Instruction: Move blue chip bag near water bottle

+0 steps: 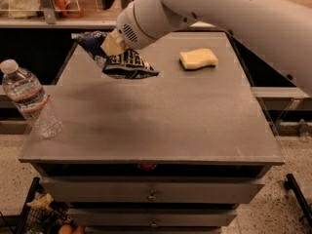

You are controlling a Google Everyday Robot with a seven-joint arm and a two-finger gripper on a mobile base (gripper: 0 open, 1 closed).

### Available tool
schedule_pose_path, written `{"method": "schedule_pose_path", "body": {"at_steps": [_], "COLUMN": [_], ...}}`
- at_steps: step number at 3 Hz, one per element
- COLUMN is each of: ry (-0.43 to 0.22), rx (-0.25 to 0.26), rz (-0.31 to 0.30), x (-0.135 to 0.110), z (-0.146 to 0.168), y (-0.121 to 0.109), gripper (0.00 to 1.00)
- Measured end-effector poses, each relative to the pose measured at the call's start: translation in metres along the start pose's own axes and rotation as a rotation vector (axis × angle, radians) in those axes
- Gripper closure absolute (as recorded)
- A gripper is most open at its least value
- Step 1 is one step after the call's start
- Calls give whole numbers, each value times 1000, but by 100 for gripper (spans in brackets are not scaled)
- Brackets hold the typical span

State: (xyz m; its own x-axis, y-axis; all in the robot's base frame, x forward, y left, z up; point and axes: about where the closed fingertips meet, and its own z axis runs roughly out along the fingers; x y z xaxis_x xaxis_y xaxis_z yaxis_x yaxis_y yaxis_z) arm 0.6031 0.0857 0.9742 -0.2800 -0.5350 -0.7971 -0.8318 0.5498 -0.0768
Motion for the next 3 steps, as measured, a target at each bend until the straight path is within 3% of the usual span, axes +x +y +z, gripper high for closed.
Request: {"method": "schedule_pose_path", "body": {"at_steps": [1, 3], "ry": [21, 53], "rx": [2, -39], "rz": [26, 105], "x": [3, 17], "z": [1, 16], "y": [11, 65], "gripper": [100, 100]}}
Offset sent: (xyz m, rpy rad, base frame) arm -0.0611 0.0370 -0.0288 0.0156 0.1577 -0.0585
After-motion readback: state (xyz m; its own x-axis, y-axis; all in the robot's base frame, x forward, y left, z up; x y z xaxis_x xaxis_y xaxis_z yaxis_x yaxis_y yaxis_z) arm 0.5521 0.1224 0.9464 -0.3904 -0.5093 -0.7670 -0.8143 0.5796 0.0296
